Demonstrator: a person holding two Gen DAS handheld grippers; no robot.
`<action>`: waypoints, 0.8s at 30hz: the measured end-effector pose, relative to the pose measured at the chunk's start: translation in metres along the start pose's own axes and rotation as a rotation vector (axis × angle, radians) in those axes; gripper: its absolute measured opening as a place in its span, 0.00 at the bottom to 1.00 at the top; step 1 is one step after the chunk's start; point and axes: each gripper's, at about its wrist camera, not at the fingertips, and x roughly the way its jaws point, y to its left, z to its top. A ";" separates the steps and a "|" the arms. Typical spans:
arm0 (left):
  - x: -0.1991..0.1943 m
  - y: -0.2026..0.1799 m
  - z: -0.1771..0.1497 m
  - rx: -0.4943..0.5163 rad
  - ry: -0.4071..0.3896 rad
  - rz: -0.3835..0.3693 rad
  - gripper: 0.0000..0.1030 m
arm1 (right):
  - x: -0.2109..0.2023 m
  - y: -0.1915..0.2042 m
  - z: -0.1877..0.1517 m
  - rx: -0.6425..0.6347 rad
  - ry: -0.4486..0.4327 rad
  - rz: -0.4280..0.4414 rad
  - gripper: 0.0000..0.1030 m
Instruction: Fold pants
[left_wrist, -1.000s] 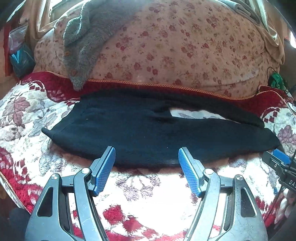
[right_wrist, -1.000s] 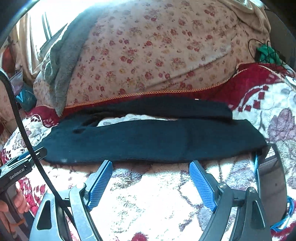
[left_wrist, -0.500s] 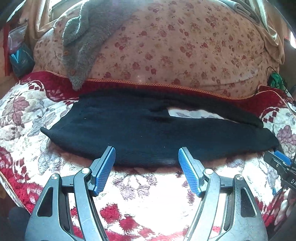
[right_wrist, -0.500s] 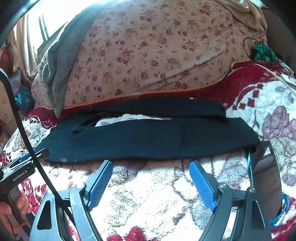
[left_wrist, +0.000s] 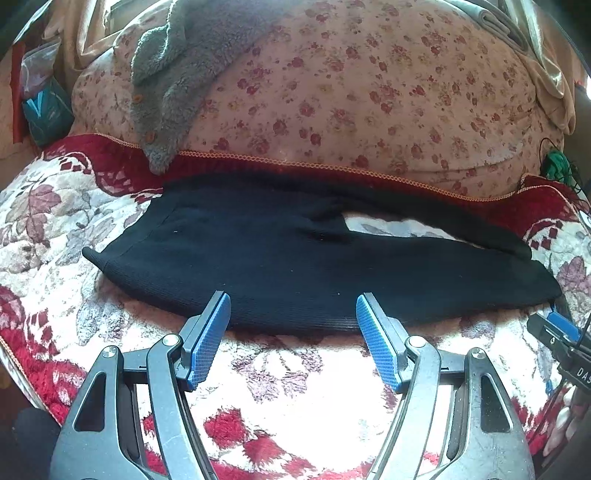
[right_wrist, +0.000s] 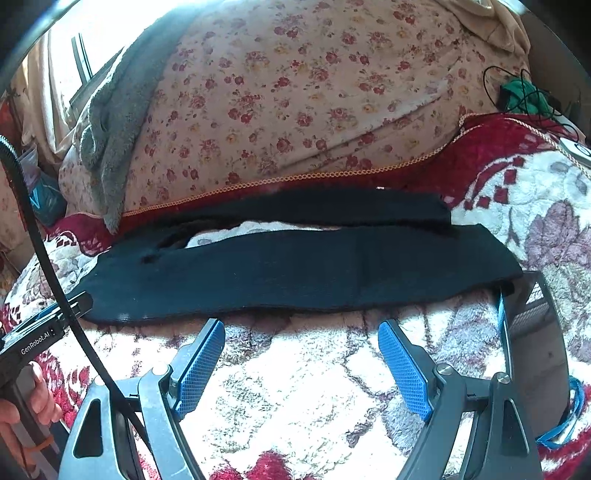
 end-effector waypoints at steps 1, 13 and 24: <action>0.000 0.001 0.000 -0.001 0.000 0.001 0.69 | 0.001 0.000 0.000 -0.001 0.003 -0.001 0.82; 0.015 0.025 -0.007 -0.028 0.037 0.021 0.69 | 0.009 -0.011 -0.005 0.029 0.035 0.000 0.81; 0.029 0.095 -0.016 -0.242 0.115 -0.027 0.69 | 0.020 -0.038 -0.007 0.149 0.077 0.045 0.81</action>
